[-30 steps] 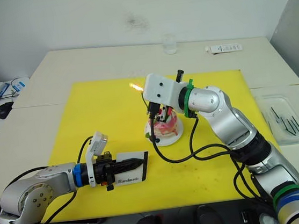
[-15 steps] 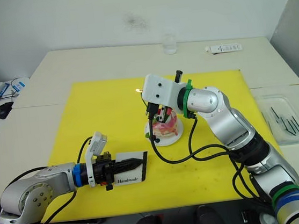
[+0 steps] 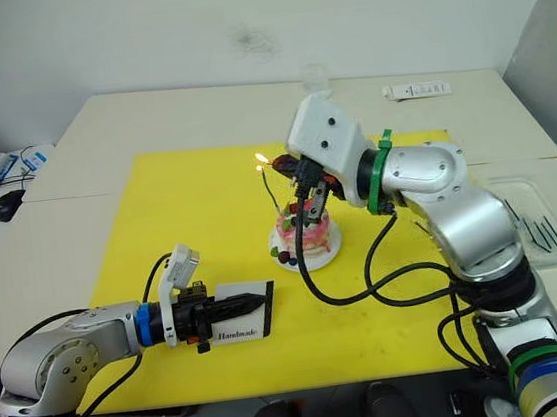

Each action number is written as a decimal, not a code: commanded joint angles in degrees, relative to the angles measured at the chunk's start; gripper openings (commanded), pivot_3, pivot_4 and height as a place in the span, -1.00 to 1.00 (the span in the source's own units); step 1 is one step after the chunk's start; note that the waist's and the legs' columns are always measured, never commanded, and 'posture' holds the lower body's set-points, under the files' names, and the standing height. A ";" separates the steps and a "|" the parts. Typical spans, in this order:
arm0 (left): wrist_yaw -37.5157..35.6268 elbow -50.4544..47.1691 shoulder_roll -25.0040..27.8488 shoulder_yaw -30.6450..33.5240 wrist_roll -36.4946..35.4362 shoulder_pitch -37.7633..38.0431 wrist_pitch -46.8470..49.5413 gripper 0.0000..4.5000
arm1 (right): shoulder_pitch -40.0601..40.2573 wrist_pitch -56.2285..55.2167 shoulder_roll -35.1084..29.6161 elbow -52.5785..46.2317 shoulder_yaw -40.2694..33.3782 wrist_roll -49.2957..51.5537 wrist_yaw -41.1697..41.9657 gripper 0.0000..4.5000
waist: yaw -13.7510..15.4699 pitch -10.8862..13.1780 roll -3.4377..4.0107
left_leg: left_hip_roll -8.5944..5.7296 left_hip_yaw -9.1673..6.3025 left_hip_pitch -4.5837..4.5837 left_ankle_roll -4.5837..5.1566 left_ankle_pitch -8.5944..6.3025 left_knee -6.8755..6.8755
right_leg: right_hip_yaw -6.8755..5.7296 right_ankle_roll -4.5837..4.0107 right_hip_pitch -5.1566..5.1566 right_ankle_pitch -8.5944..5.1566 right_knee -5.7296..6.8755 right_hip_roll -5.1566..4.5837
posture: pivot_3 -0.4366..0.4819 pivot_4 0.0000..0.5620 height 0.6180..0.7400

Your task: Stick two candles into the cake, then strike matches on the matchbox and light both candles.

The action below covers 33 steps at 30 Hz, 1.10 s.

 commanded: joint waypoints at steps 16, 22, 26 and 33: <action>-0.56 -3.86 -1.87 -0.88 -3.68 -2.10 2.32 -1.00 | 36.32 -1.36 -23.57 3.11 -36.97 -4.56 -9.20 -0.99 | 1.01 -0.06 -0.06 | -0.12 0.13 -0.05 0.01 -0.01 -0.01 | 0.11 0.29 0.05 -0.17 -0.13 -0.03 | -0.05 -0.47 1.00; 0.46 -4.81 -2.86 -0.98 -4.37 -1.48 2.93 -1.00 | 40.64 -11.82 -22.40 15.99 -36.11 -8.11 -13.58 -0.99 | -0.24 -0.13 0.09 | -0.05 0.13 0.20 0.03 0.00 0.01 | 0.16 0.27 0.16 -0.15 0.02 0.13 | -0.05 -0.47 1.00; 1.14 -5.18 -3.28 -0.90 -4.82 -1.19 3.09 -1.00 | 38.19 -14.31 -22.02 23.58 -34.14 -8.56 -15.63 -0.91 | -0.39 -0.15 0.12 | -0.06 0.19 0.53 0.03 0.00 -0.02 | 0.23 0.23 0.41 -0.12 0.03 0.22 | -0.05 -0.47 1.00; 1.92 -5.84 -3.49 -0.41 -5.14 -0.41 3.04 -1.00 | 34.55 -15.08 -21.76 27.20 -33.96 -7.22 -16.42 0.08 | -0.19 -0.18 0.27 | -0.05 0.21 0.48 0.02 0.00 -0.05 | 0.28 0.28 0.38 -0.16 -0.01 0.32 | -0.05 -0.47 1.00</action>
